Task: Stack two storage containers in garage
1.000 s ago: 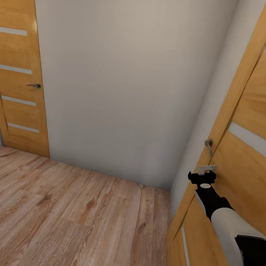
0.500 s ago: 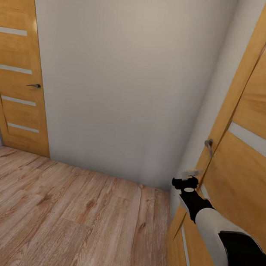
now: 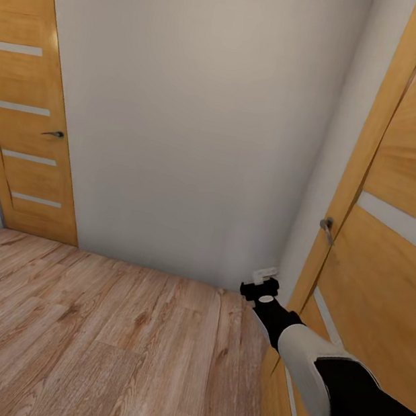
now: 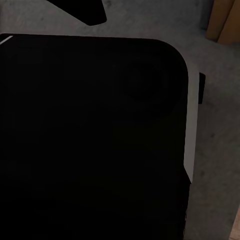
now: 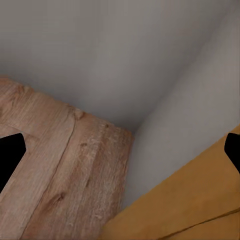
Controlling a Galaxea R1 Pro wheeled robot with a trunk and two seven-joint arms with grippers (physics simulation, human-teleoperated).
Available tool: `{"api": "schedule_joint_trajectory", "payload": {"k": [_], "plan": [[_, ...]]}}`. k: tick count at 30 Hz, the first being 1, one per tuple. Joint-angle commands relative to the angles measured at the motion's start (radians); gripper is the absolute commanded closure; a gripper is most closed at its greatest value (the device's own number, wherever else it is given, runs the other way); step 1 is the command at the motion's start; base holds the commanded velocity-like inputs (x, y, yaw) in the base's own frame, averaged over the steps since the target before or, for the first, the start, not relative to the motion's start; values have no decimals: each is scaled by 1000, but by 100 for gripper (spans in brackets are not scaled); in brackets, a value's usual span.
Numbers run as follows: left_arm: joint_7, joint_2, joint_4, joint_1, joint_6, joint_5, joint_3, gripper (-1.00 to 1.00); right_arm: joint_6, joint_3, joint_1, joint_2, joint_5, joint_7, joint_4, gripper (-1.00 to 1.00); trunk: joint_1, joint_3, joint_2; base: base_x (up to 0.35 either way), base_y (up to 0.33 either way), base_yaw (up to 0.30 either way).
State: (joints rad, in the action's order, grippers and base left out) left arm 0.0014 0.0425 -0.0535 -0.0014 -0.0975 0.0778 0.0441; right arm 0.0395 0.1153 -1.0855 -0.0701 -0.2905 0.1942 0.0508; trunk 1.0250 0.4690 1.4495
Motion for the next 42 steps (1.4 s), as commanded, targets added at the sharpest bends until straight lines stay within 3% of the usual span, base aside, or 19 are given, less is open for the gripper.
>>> {"api": "schedule_joint_trajectory", "payload": {"k": [1,8,15,19,22,23,25,28,33,42], "plan": [[0,0,0,0,-2,7,3,-100,2,8,-1,0,-2,5,-5,-100,0,1,1,0,0,0],[0,0,0,0,-2,8,3,-100,41,9,7,-4,-7,3,-64,-100,0,1,1,0,0,0],[0,0,0,0,-2,7,3,-100,65,8,81,-15,-57,-10,-80,-100,0,1,1,0,0,0],[0,0,0,0,-2,7,3,-100,82,3,120,-17,-59,-24,-82,-100,0,1,1,0,0,0],[0,0,0,0,-2,7,3,-100,86,-6,144,-15,-36,-34,-83,-100,0,1,1,0,0,0],[0,0,0,0,-2,8,3,-100,86,-9,156,-13,-11,-45,-83,-100,0,1,1,0,0,0],[0,0,0,0,-2,7,3,-100,82,-13,178,-11,33,-84,-83,-100,0,1,1,0,0,0],[0,0,0,0,-2,7,3,-100,75,-14,196,-9,57,-143,-84,-100,0,1,1,0,0,0],[0,0,0,0,-2,7,3,-100,70,-15,221,-7,69,-198,-84,-100,0,1,1,0,0,0],[0,0,0,0,-2,7,3,-100,63,-15,266,-8,71,-208,-84,-100,0,1,1,0,0,0]]}}
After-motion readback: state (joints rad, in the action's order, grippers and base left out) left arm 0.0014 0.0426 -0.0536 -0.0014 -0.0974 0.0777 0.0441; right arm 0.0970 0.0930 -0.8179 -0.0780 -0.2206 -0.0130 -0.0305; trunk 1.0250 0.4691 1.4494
